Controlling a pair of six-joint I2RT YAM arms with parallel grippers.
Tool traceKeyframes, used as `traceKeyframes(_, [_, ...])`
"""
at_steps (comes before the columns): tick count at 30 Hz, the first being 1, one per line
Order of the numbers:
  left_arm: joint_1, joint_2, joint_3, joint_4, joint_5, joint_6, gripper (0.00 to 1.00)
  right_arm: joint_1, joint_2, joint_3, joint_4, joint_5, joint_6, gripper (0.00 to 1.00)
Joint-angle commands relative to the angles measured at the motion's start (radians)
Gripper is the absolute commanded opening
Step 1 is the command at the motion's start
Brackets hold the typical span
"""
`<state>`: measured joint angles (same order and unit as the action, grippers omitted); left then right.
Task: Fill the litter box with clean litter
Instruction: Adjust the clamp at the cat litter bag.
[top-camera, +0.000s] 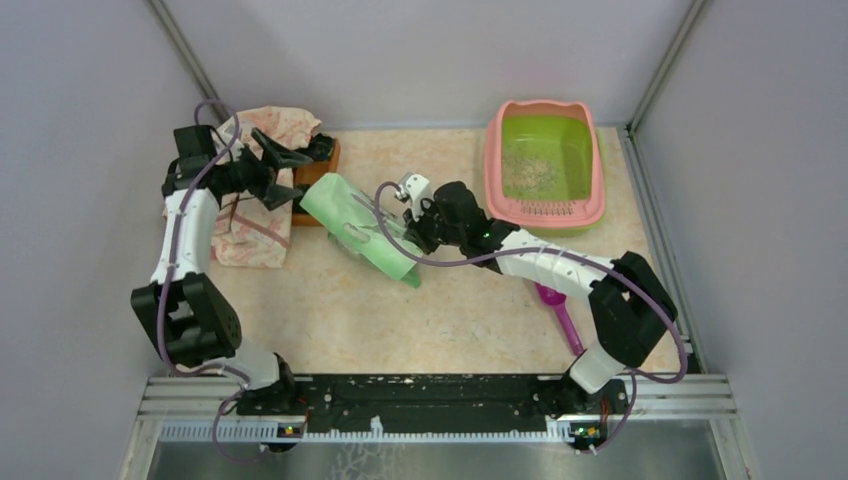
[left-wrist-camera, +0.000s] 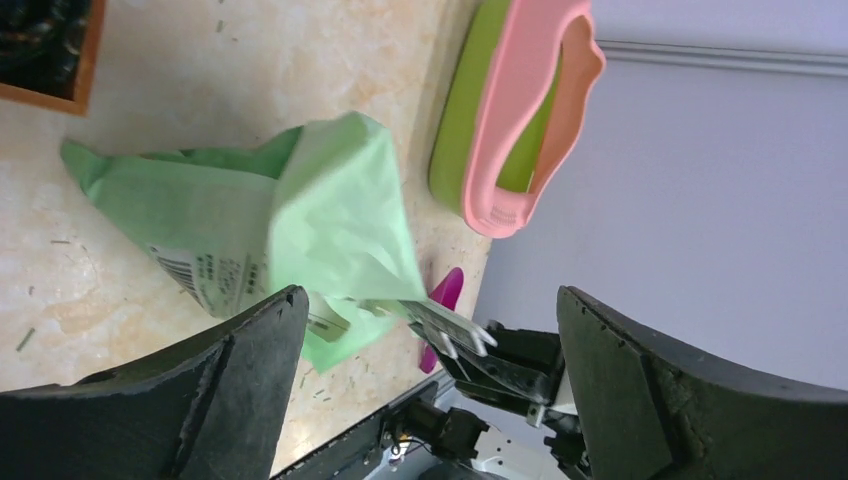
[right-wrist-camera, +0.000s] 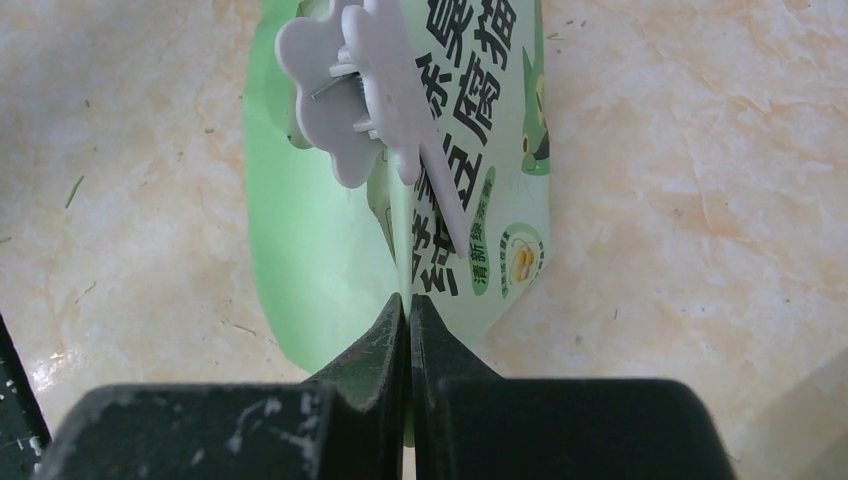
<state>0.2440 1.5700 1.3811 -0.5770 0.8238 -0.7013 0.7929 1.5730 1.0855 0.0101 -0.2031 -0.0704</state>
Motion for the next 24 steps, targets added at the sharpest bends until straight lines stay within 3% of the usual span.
traceKeyframes(1, [-0.007, -0.116, 0.065, -0.069, -0.003, -0.016, 0.99, 0.032, -0.062, 0.030, -0.006, -0.013, -0.001, 0.00])
traceKeyframes(6, [-0.051, -0.240, 0.035, 0.087, -0.053, 0.194, 0.99, 0.031, -0.066, 0.055, -0.076, -0.086, -0.047, 0.00])
traceKeyframes(12, [-0.236, -0.289, -0.045, 0.153, -0.385, 0.570, 0.77, -0.028, -0.027, 0.149, -0.144, -0.180, -0.093, 0.00])
traceKeyframes(16, [-0.291, -0.287, -0.147, 0.243, -0.429, 0.650, 0.66, -0.094, 0.001, 0.225, -0.182, -0.314, -0.093, 0.00])
traceKeyframes(22, [-0.282, -0.470, -0.389, 0.554, -0.461, 0.717, 0.72, -0.181, 0.095, 0.379, -0.241, -0.483, -0.100, 0.00])
traceKeyframes(24, [-0.253, -0.478, -0.394, 0.562, -0.431, 0.720, 0.68, -0.184, 0.154, 0.444, -0.286, -0.504, -0.120, 0.00])
